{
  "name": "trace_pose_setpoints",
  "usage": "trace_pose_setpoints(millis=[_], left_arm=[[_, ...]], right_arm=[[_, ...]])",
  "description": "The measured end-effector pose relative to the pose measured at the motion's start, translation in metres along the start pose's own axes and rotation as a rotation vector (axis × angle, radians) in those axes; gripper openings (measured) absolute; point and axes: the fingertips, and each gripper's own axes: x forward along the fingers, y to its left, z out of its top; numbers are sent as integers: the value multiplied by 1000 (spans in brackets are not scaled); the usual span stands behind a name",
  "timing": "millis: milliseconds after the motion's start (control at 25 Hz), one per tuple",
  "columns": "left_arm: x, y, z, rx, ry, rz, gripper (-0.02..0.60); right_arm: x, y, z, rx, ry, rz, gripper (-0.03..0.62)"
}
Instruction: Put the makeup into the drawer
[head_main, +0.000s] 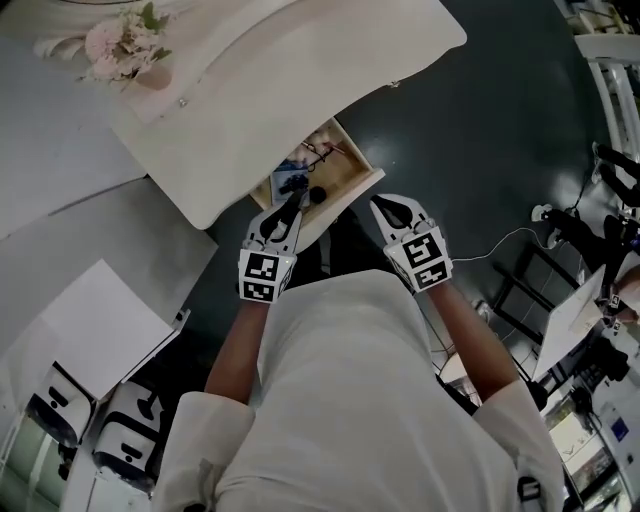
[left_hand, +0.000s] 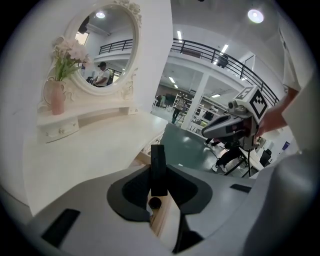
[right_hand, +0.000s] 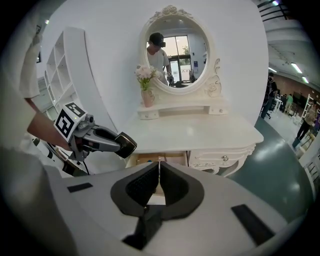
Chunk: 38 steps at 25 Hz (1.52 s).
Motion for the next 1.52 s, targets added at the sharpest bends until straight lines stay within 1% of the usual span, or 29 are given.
trace_pose_setpoints(millis=[200, 360, 520, 840, 1040, 1200, 1320, 1520], left_arm=[[19, -1, -10, -20, 37, 7, 100], [36, 5, -26, -28, 79, 25, 100], [56, 9, -42, -30, 131, 29, 100], [102, 21, -73, -55, 215, 44, 100], [127, 20, -83, -68, 248, 33, 100], [149, 28, -95, -79, 299, 40, 100], [164, 27, -106, -88, 325, 25, 100], [179, 27, -112, -76, 351, 30, 100]], right_arm=[[16, -10, -8, -14, 29, 41, 29], [30, -16, -10, -21, 47, 77, 31], [39, -13, -12, -3, 77, 124, 29], [59, -25, -26, -42, 115, 181, 29], [70, -35, -28, -50, 130, 203, 29], [83, -42, -27, -57, 139, 219, 29], [89, -48, -28, -60, 146, 227, 29], [94, -59, -34, -53, 160, 227, 29]])
